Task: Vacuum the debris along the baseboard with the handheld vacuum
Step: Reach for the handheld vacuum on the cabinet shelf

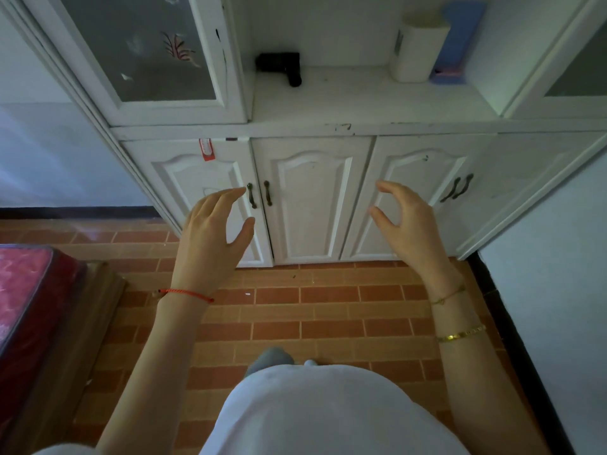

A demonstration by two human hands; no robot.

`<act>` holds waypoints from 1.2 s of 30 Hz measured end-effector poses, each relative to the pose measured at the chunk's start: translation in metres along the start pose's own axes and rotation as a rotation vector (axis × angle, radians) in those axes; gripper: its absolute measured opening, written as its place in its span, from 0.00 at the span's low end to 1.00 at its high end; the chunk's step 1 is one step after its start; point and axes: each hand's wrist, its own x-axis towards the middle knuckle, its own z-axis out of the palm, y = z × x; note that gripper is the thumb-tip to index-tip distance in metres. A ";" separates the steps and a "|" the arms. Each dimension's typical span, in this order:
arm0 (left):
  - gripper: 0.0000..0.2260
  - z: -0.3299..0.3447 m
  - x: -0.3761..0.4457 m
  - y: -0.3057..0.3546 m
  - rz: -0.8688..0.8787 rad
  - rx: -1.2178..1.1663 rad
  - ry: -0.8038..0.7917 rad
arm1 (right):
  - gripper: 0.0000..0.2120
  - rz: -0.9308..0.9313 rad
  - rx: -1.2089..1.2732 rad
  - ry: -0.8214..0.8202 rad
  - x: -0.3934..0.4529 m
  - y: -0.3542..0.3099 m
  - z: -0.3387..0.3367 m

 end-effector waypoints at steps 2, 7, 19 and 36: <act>0.21 0.007 0.019 0.000 -0.008 0.000 -0.005 | 0.23 -0.003 0.009 -0.011 0.019 0.007 0.003; 0.21 0.027 0.065 -0.013 -0.022 0.006 -0.022 | 0.23 0.015 0.016 -0.053 0.064 0.026 0.020; 0.20 0.070 0.235 -0.052 0.024 -0.030 -0.034 | 0.22 0.044 0.050 -0.016 0.225 0.059 0.064; 0.21 0.115 0.384 -0.090 0.085 -0.053 -0.116 | 0.22 0.070 -0.009 -0.008 0.369 0.074 0.118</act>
